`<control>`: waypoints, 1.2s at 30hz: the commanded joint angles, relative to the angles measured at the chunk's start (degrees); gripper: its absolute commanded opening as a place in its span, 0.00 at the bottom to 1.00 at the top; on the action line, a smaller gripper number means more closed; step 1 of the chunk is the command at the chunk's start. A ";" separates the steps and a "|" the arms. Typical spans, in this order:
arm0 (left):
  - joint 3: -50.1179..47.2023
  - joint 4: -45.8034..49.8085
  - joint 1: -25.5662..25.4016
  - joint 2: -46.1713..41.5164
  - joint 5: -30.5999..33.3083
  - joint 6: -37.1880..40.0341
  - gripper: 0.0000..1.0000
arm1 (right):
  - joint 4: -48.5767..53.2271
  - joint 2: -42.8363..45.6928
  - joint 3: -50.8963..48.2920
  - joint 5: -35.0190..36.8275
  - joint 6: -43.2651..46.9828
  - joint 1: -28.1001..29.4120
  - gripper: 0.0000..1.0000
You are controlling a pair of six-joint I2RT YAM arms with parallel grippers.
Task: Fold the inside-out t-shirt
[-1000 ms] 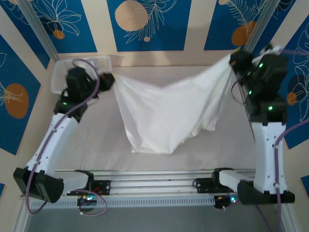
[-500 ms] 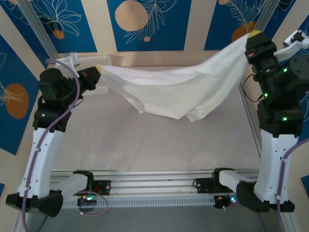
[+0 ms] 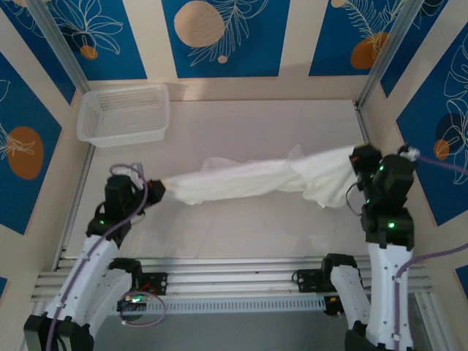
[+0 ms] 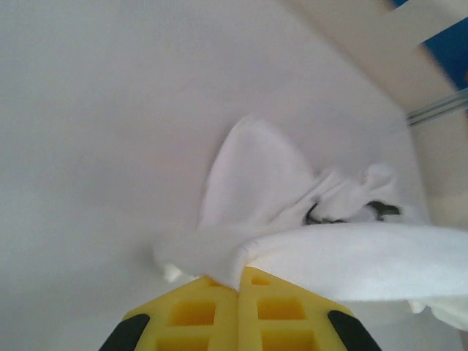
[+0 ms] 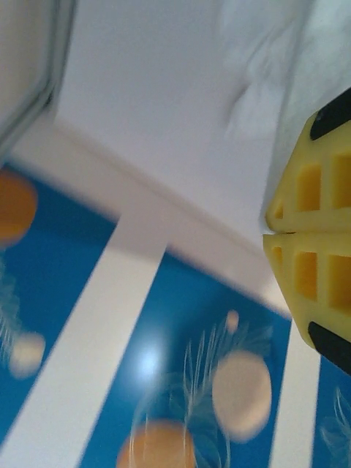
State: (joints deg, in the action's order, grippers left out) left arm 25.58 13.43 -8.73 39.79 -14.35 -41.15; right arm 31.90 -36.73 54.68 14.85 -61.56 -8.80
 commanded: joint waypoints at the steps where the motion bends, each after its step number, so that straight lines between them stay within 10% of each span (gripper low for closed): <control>1: -8.61 -7.50 0.41 -4.12 -0.03 -6.99 0.00 | 6.50 3.88 -11.44 -1.87 -9.97 -2.92 0.00; 36: -8.40 14.75 0.31 -5.29 8.75 -1.32 0.28 | 12.69 10.52 -16.71 -5.10 -16.75 -4.47 0.00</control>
State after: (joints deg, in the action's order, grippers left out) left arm 13.96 22.63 -8.73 32.51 -8.47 -44.58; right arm 45.47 -26.41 36.86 10.46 -79.00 -13.15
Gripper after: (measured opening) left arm 0.281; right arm 0.062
